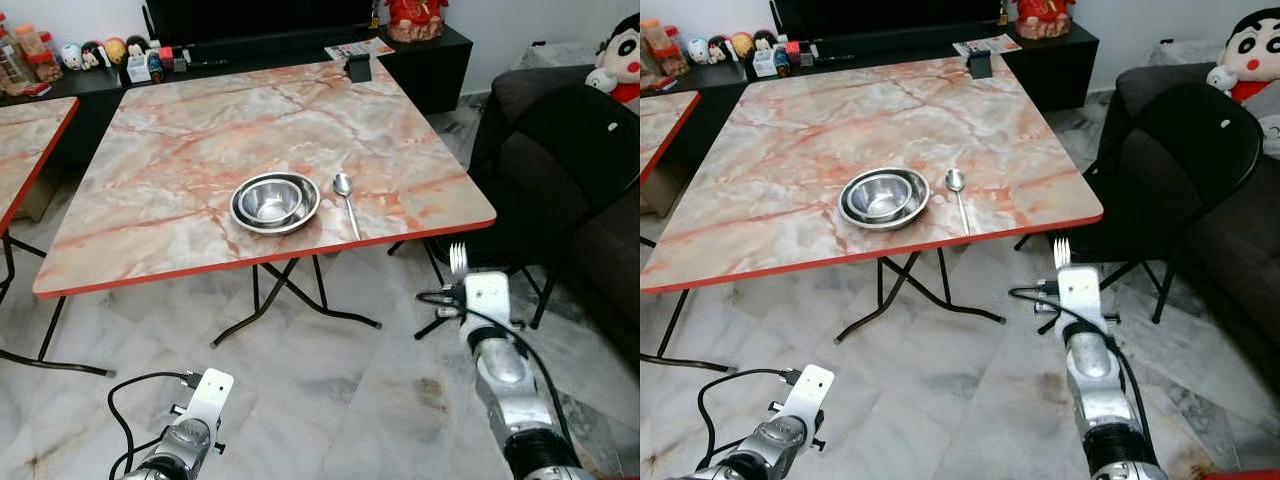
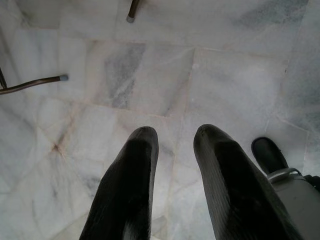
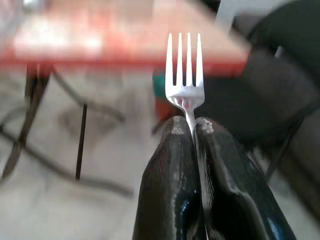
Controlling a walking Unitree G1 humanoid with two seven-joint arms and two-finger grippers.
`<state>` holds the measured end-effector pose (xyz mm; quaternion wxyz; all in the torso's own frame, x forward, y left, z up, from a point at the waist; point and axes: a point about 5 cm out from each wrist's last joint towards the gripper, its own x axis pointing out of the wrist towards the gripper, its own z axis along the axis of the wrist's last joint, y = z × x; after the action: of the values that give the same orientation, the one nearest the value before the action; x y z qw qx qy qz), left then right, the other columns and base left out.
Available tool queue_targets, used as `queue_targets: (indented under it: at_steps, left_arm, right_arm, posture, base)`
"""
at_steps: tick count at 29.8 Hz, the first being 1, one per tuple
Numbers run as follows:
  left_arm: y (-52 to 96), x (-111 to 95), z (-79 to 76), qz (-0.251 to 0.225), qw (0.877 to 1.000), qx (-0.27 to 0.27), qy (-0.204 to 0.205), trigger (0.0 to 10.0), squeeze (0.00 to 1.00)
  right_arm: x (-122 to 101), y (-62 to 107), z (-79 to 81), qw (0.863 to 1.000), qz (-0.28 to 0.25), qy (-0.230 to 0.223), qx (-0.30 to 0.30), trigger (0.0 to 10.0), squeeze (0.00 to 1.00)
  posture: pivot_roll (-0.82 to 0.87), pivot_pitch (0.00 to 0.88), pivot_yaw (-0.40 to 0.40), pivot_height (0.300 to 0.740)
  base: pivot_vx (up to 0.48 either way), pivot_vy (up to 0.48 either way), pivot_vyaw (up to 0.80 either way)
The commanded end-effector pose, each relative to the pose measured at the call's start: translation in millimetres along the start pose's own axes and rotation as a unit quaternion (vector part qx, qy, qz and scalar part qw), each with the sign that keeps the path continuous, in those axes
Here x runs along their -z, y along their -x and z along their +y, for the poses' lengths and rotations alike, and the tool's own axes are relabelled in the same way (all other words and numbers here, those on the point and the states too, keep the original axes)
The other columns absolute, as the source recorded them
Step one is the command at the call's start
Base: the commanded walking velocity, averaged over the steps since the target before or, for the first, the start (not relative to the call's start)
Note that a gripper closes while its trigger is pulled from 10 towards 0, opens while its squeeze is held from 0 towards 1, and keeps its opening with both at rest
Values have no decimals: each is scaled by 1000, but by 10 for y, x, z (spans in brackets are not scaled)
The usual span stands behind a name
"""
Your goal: Setting the table
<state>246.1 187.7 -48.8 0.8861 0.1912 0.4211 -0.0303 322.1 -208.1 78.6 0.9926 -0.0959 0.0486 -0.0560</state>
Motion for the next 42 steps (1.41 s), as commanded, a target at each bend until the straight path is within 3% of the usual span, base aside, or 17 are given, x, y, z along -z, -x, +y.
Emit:
queue_targets:
  at_steps: [1, 18, 32, 36, 42]
  left_arm:
    - [0, 16, 36, 2, 1000, -4, 1, 10000, 0]
    - [1, 15, 57, 0, 1000, -13, 11, 10000, 0]
    - [2, 29, 63, 0, 1000, -13, 7, 10000, 0]
    - [3, 33, 63, 0, 1000, -13, 7, 10000, 0]
    - [3, 36, 64, -1, 1000, -12, 6, 10000, 0]
  right_arm:
    - [-255, -84, 44, 999, -50, -15, -15, 10000, 0]
    - [-766, -363, 215, 993, -80, -71, -52, 10000, 0]
    - [-804, -387, 212, 994, -77, -65, -53, 10000, 0]
    - [-811, -391, 205, 992, -75, -88, -48, 10000, 0]
    - [-824, -390, 216, 992, -77, -84, -50, 10000, 0]
  posture:
    - [-122, 56, 64, 740]
    - [-106, 44, 62, 740]
    - [-110, 35, 68, 740]
    - [-108, 28, 68, 740]
    - [-109, 23, 70, 740]
  base:
    - [0, 0, 0]
    - [0, 0, 0]
    - [0, 0, 30]
    - [249, 0, 0]
    - [286, 0, 0]
